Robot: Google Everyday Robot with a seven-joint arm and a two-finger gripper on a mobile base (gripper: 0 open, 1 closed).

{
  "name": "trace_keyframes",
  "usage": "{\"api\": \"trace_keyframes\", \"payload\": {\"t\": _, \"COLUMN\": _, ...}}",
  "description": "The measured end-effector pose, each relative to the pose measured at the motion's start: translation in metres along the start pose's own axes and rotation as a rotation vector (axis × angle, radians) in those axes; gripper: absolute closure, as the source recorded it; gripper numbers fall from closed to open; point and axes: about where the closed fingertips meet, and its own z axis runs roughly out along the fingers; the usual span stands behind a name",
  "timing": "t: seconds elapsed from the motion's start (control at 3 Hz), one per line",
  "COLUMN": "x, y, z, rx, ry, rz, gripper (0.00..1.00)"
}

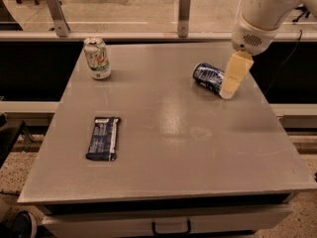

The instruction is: Place pepsi can upright

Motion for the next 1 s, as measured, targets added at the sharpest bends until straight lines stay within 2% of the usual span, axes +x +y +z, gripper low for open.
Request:
{"api": "trace_keyframes", "payload": {"t": 0.33, "x": -0.011, "y": -0.021, "z": 0.014, "rx": -0.024, "ry": -0.014, "rz": 0.068, "gripper": 0.00}}
{"api": "trace_keyframes", "payload": {"t": 1.0, "x": -0.035, "y": -0.044, "z": 0.046, "rx": -0.077, "ry": -0.025, "rz": 0.225, "gripper": 0.00}}
